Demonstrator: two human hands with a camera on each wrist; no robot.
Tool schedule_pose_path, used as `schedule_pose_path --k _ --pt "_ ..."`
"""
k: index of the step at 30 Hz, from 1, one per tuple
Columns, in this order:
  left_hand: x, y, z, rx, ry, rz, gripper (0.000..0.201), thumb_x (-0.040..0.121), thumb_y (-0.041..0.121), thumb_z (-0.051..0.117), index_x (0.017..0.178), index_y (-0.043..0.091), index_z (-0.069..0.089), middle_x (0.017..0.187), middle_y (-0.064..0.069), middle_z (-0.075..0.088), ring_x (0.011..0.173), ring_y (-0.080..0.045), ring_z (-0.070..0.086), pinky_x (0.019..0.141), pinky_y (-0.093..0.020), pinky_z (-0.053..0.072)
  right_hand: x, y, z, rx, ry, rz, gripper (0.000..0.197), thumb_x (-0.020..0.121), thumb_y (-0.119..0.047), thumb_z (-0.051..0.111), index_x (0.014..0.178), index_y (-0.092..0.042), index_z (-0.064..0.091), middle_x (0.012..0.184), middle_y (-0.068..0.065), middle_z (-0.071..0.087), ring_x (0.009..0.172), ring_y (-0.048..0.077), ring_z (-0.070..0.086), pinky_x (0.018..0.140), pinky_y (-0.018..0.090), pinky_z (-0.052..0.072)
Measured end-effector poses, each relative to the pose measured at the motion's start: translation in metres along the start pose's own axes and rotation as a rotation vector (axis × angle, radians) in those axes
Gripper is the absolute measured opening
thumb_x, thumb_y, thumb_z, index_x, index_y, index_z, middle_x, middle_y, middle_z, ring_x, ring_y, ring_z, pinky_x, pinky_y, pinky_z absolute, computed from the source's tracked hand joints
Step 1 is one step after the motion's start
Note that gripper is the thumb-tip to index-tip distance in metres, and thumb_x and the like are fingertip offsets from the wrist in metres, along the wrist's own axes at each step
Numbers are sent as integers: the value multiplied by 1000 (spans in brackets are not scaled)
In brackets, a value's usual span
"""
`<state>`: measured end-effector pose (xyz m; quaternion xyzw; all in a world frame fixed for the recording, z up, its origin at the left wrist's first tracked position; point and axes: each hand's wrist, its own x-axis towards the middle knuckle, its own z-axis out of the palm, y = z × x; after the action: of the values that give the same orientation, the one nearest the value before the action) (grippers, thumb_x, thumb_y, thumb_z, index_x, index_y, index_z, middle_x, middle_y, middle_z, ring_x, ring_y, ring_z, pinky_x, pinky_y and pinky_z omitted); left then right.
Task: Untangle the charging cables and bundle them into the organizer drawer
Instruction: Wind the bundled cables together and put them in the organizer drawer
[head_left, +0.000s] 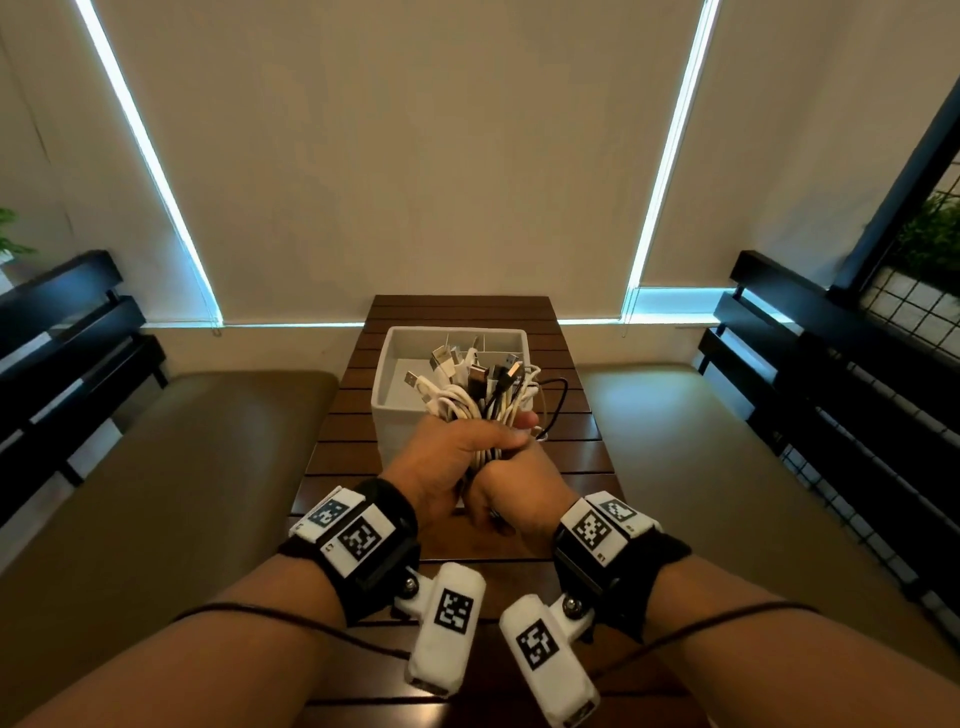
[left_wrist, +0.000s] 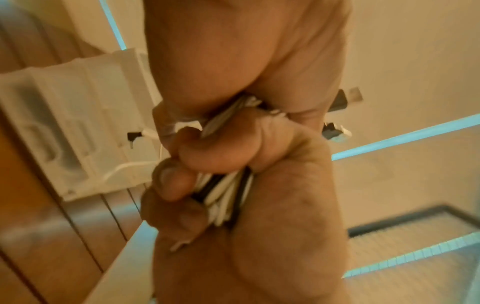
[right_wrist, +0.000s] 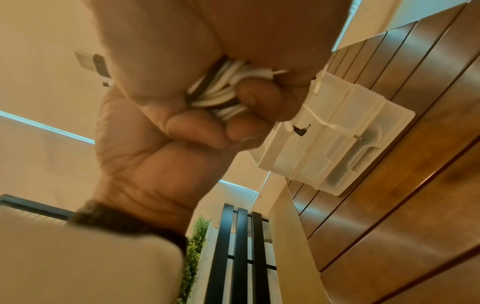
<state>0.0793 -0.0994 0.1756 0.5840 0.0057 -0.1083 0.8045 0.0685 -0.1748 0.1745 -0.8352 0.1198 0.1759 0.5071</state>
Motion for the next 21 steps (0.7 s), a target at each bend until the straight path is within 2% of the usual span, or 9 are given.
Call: schedule_pose_path --k 1,3,7,9,12,14,16,19,21 --pt "0 -1 0 -42 -17 -13 39 70 -2 69 109 -1 68 102 -12 74 100 -28 70 84 -43 56 8 9 4 -34 57 -58 31 79 7 55 110 12 56 70 8 59 47 10 59 45 20 47" --pt "0 -3 -1 -113 -38 -31 38 68 3 71 106 4 69 92 -9 73 88 -25 71 73 -38 57 5 5 4 194 -97 -128 31 81 12 50 111 8 53 69 9 50 42 5 54 44 15 40" --pt "2 -5 0 -153 14 -37 29 67 14 75 95 6 69 77 -8 70 71 -23 69 66 -36 55 5 13 -21 150 -169 -194 45 60 12 57 102 -1 53 60 13 57 43 23 54 39 21 38" --pt "4 -5 0 -138 25 -30 30 64 10 75 93 6 70 77 -9 71 72 -25 69 66 -36 55 3 14 -21 94 -225 -184 41 63 8 62 103 3 56 59 12 58 39 18 53 39 20 37" --pt "6 -6 -1 -107 37 -5 28 64 0 74 91 6 70 77 -9 72 73 -24 70 65 -35 56 3 14 -15 138 -169 -198 20 58 8 63 76 -2 59 60 12 59 49 25 57 48 27 43" --pt "7 -8 0 -86 50 -11 27 65 -2 76 91 7 72 80 -11 71 78 -27 68 73 -39 57 2 16 -16 209 -114 -214 24 51 11 58 67 -8 55 56 11 58 54 29 59 52 31 45" --pt "7 -8 0 -75 59 -28 24 71 -4 73 93 7 73 83 -11 72 81 -26 69 75 -38 56 3 17 -15 230 -100 -235 27 55 16 55 65 -9 54 52 11 56 49 27 56 48 29 42" --pt "6 -9 3 -94 76 -55 30 76 -5 70 104 5 71 91 -11 74 87 -25 71 73 -36 55 10 20 -9 205 -30 -276 22 50 3 53 65 -11 57 56 16 59 48 30 58 46 33 46" --pt "5 -11 6 -111 149 -39 34 72 -4 75 105 5 71 93 -12 75 88 -27 71 71 -36 56 11 21 -8 186 -6 -308 19 56 -3 51 67 -16 58 65 17 64 49 23 60 53 34 50"
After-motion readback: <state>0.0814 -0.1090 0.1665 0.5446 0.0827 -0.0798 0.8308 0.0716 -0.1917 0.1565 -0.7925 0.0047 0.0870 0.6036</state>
